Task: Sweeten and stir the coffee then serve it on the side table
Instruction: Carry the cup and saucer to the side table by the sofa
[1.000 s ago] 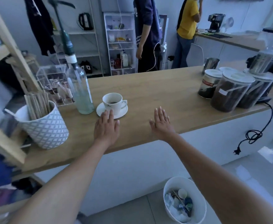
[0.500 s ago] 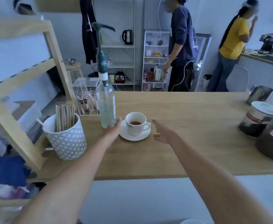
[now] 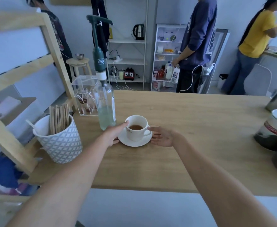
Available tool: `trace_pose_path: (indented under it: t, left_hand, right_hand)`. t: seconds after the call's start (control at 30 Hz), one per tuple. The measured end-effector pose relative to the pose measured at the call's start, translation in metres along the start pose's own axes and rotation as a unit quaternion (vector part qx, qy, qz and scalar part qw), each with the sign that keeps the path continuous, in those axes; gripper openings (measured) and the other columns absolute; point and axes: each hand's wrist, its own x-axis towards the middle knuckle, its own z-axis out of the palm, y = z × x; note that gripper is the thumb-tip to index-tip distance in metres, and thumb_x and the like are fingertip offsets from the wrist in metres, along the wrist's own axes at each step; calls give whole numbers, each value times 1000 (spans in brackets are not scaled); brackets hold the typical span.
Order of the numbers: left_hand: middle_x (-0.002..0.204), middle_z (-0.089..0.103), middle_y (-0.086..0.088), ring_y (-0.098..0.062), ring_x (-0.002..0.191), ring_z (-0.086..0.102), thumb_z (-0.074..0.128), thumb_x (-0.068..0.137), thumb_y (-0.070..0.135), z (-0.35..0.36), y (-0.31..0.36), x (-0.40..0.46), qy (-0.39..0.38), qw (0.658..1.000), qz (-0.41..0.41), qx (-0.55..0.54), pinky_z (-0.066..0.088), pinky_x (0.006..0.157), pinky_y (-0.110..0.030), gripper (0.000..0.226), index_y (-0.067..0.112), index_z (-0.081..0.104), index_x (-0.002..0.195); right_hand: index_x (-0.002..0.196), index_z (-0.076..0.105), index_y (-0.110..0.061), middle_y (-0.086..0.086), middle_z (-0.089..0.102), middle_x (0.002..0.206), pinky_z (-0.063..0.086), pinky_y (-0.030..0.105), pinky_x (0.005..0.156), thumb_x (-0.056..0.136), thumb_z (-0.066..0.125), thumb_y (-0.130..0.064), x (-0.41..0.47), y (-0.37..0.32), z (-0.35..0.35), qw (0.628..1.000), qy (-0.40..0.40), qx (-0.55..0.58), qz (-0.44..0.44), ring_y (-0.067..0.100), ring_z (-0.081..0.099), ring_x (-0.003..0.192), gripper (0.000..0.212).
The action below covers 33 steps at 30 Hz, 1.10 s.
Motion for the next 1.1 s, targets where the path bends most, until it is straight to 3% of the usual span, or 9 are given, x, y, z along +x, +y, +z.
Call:
trace_pose_path:
  t: [0.2, 0.33, 0.47, 0.6, 0.77, 1.1]
  left_hand:
    - [105, 62, 2, -17, 98, 58, 76, 71, 54, 2, 0, -1, 5, 1000, -17, -17, 49, 88, -30, 69, 16, 53, 124]
    - [104, 63, 0, -18, 97, 59, 77, 70, 53, 1, -1, 1, 1, 999, -37, -29, 49, 86, -31, 69, 16, 55, 123]
    - [95, 63, 1, -14, 84, 59, 80, 67, 50, 0, -1, 3, -4, 997, -51, -49, 48, 81, -31, 65, 17, 57, 118]
    - [93, 64, 0, -15, 84, 59, 83, 65, 44, 0, -1, 0, -24, 994, -75, -73, 47, 81, -31, 61, 17, 59, 115]
    - [91, 63, -1, -16, 84, 58, 85, 64, 40, 1, -3, -9, -43, 991, -94, -89, 46, 84, -31, 58, 15, 59, 109]
    - [96, 60, -6, -22, 98, 60, 84, 67, 36, 15, -3, -31, -147, 986, -62, -55, 50, 99, -39, 47, 12, 56, 97]
  right_hand:
    - [93, 60, -9, 5, 59, 91, 45, 26, 88, 79, 75, -25, 7, -2, -4, 1000, 0, 3, 2, 16, 57, 83, 27]
    - [100, 58, -4, 6, 58, 91, 44, 25, 86, 77, 75, -25, 9, -4, -4, 1000, -2, 10, 23, 16, 57, 82, 35]
    - [114, 54, -2, 8, 59, 92, 45, 27, 87, 74, 77, -24, 9, -5, -3, 999, 5, 18, 26, 18, 58, 83, 51]
    - [107, 57, 1, 12, 60, 93, 50, 29, 88, 74, 75, -16, 2, -5, -5, 998, -4, 47, 33, 22, 62, 83, 42]
    - [102, 57, 1, 12, 60, 91, 54, 30, 72, 73, 75, -14, -13, -1, -7, 997, 5, 65, 29, 22, 63, 79, 38]
    - [102, 57, 0, 10, 62, 93, 52, 31, 70, 78, 67, -18, -75, 26, -14, 995, 56, 84, -4, 23, 62, 81, 31]
